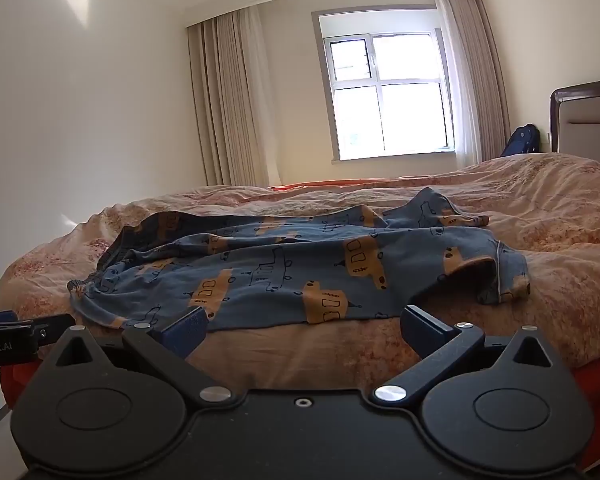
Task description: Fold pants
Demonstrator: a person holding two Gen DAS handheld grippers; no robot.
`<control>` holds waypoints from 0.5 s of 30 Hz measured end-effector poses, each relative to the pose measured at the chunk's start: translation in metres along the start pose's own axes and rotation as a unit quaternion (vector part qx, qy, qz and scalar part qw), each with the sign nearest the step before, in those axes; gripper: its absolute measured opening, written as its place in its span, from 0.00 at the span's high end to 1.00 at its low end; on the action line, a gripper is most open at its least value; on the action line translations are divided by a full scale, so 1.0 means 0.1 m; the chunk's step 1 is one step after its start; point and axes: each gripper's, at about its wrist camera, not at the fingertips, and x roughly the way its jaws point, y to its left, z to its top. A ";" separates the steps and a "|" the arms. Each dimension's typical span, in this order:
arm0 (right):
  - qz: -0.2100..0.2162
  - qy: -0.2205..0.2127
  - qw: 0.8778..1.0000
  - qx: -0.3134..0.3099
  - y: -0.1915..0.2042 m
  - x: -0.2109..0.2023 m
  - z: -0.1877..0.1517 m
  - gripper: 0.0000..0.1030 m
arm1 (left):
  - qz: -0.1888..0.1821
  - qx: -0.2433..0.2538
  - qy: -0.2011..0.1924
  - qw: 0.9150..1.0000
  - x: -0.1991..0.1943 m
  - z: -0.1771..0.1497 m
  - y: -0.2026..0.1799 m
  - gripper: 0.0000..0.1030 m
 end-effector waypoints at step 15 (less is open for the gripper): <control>0.002 0.003 1.000 0.007 0.00 -0.01 -0.02 0.00 | 0.002 0.003 0.006 1.000 -0.04 -0.02 0.01 0.00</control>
